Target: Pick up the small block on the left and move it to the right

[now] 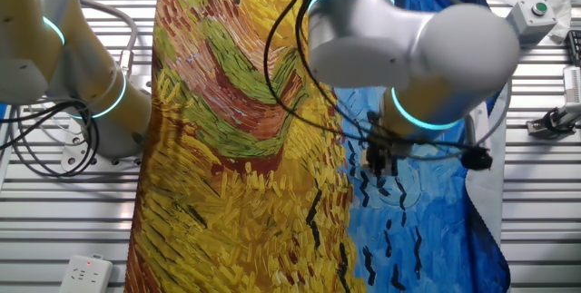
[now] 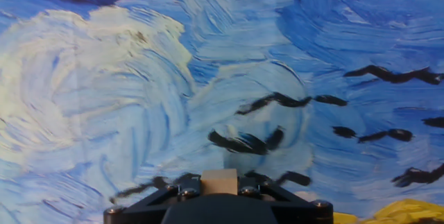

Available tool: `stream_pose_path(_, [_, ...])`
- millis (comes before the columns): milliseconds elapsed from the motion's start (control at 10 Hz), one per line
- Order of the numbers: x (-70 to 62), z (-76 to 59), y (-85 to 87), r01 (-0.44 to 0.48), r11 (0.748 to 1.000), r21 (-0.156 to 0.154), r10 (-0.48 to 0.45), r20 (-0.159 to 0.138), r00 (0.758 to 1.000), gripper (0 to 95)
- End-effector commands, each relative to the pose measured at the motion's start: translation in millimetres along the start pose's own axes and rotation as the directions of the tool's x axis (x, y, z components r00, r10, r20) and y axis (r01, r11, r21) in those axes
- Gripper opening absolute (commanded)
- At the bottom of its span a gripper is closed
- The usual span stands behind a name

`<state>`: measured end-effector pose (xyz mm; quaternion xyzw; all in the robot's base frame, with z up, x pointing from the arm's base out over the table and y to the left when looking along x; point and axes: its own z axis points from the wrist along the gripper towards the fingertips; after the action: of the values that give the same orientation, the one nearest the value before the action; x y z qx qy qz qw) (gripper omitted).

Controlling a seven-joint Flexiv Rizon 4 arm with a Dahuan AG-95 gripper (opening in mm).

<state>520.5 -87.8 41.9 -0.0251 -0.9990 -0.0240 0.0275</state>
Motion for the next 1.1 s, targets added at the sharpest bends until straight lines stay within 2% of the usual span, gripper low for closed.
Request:
stream_pose_path(100, [-1.7, -0.1, 2.0, -0.007, 1.0, 0.0, 0.007, 0.002, 1.0, 0.0])
stream_pose_path(400, [-11.5, -6.1, 35.5, -0.046, 0.999, 0.008, 0.046, -0.002, 0.999, 0.0])
stream_pose_path(1100, [-25.4, 6.8, 89.8, -0.082, 0.997, 0.014, 0.082, 0.002, 0.997, 0.0])
